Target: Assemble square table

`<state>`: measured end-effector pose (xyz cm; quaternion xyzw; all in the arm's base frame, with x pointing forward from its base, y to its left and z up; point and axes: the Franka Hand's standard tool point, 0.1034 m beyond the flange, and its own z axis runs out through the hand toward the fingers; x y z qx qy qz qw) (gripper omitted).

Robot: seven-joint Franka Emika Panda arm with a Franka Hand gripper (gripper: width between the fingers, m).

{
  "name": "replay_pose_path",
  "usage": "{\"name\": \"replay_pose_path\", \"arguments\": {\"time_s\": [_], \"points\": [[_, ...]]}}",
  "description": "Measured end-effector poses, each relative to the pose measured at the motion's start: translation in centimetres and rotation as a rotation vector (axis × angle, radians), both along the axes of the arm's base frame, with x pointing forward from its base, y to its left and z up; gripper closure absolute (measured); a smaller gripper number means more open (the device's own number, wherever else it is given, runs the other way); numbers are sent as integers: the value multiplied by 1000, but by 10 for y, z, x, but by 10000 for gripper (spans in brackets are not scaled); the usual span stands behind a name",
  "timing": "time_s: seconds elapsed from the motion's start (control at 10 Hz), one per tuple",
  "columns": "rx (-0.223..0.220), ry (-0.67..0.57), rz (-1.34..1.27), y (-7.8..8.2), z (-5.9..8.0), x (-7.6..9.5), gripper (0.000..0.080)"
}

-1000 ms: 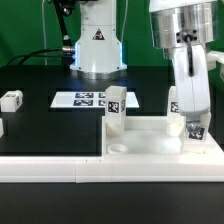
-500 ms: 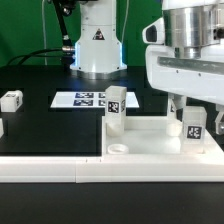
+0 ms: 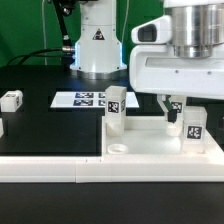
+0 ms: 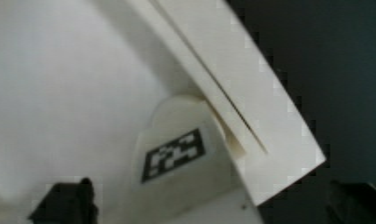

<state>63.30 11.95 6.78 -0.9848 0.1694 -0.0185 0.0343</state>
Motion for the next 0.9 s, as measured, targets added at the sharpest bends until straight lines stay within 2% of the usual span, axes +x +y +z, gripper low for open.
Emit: {"name": "replay_pose_path", "arguments": {"time_s": [0.1, 0.3, 0.5, 0.6, 0.7, 0.9], "points": [[-1, 16, 69, -1, -4, -1, 151], [1, 14, 7, -1, -3, -1, 151], [1, 15, 5, -1, -3, -1, 412], [6, 20, -85, -1, -4, -1, 412], [10, 25, -153, 0, -4, -1, 511], [21, 36, -467, -1, -4, -2, 511]]}}
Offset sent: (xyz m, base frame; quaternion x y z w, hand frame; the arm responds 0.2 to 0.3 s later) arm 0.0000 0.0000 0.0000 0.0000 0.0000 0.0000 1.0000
